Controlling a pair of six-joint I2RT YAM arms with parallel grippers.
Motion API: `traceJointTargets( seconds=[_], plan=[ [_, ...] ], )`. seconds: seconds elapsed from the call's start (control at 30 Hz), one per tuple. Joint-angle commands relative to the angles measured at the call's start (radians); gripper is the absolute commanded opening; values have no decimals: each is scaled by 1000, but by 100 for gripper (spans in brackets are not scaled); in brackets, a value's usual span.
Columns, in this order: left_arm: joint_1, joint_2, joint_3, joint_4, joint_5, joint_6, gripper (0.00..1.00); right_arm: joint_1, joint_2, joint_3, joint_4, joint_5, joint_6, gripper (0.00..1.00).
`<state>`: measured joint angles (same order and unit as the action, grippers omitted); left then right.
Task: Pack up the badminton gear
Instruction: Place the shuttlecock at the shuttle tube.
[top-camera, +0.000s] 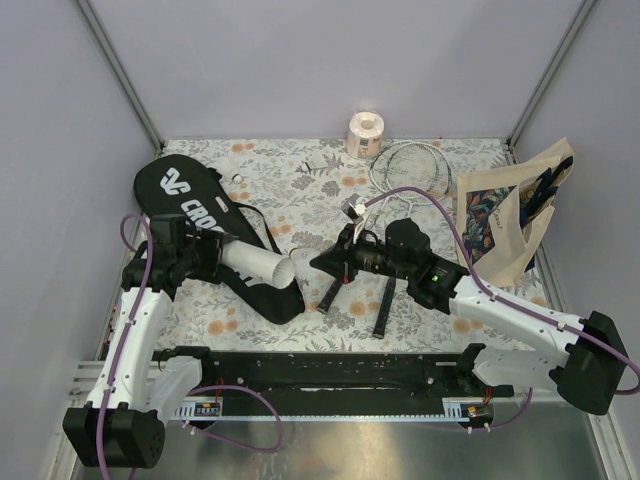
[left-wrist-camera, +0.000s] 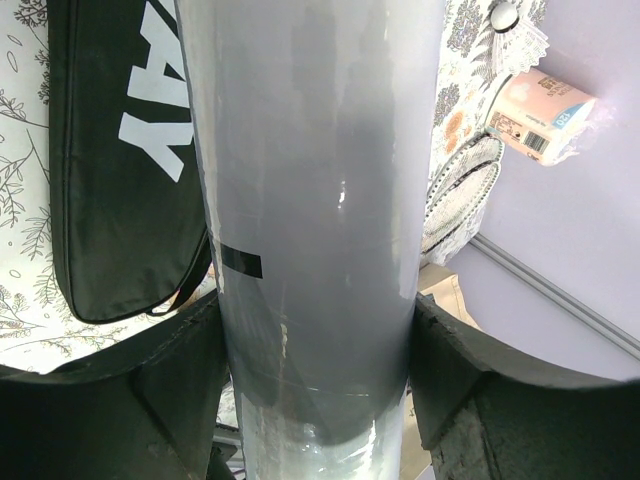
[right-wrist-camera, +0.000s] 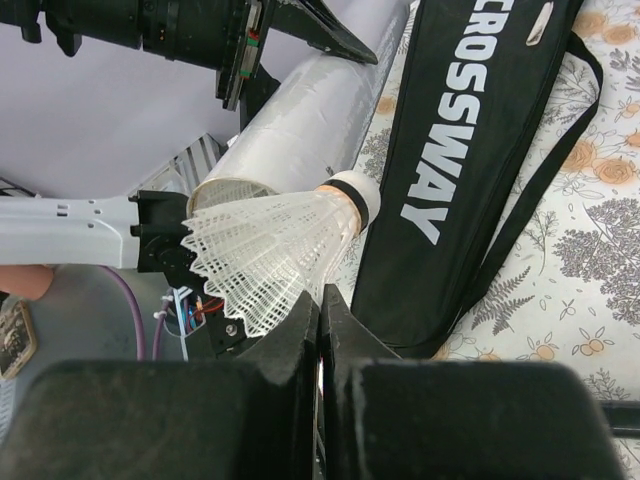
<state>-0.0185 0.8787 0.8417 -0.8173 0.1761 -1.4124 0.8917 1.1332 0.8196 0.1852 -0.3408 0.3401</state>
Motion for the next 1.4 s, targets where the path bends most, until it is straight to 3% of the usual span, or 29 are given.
traceJointTargets(
  seconds=[0.0,0.17,0.37,0.63,1.0,1.37],
  plan=[
    [6,-17,25,55,14,-5,61,23,33,67,26,14,71,0],
    [6,-12,26,63,11,-7,60,47,19,96,-36,81,65,0],
    [6,-6,26,57,-42,10,60,50,-113,66,-145,190,42,0],
    [6,-3,51,73,-17,-17,60,52,-199,24,-148,97,89,0],
    [6,-10,51,67,2,-22,60,116,-93,41,-86,85,142,0],
    [3,-44,27,67,45,-34,60,135,85,142,-33,187,137,0]
  ],
)
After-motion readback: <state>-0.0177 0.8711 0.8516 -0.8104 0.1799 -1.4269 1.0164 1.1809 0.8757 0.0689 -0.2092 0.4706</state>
